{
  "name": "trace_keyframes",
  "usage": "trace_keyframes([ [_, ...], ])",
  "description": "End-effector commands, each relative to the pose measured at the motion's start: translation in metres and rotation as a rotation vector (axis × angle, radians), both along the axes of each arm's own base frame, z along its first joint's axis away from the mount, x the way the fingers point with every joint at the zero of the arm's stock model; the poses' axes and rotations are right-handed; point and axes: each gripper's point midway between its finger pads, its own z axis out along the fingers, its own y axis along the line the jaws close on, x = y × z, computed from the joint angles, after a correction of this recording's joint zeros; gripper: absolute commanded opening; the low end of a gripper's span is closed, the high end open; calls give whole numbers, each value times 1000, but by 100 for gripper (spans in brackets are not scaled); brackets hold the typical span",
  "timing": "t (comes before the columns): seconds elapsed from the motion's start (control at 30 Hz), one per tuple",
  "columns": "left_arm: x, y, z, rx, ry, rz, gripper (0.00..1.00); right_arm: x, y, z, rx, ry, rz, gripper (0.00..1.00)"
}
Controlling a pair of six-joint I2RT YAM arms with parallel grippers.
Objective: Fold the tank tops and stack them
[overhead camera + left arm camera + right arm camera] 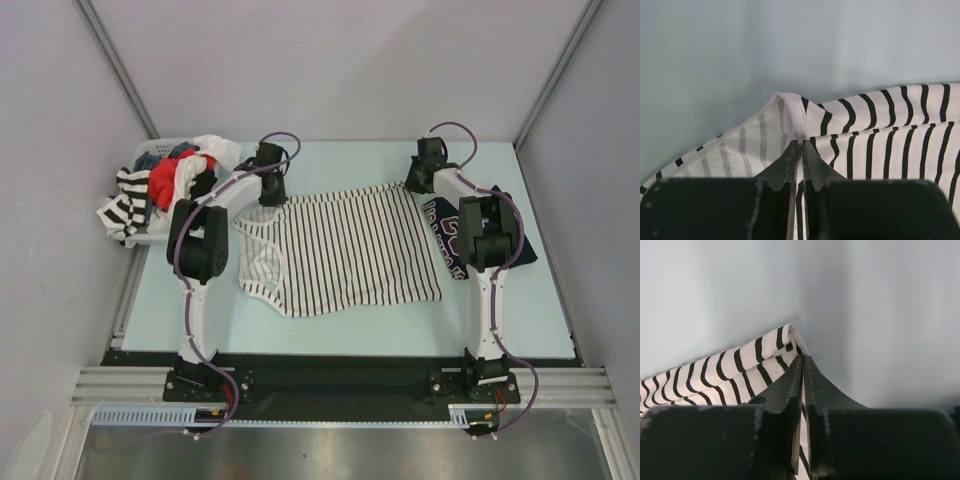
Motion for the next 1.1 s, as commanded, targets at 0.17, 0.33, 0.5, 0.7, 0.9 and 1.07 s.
trace_keyframes([
  [0.17, 12, 8, 31, 24, -72, 9, 11, 14, -1, 28, -17, -73, -10, 0],
  [0.33, 9, 13, 32, 34, -77, 32, 25, 14, 0, 42, -12, -98, -3, 0],
  [0.5, 7, 14, 30, 37, -82, 33, 29, 13, 1, 52, -1, -115, 4, 0],
  [0.7, 8, 9, 26, 18, -69, 12, 23, 13, 2, 53, 2, -115, 8, 0],
  [0.9, 6, 0, 24, -23, -58, -9, 26, 13, 2, 51, 7, -109, 9, 0],
  [1.07, 5, -2, 26, -40, -57, -10, 30, 10, 1, 48, -3, -97, 15, 23],
])
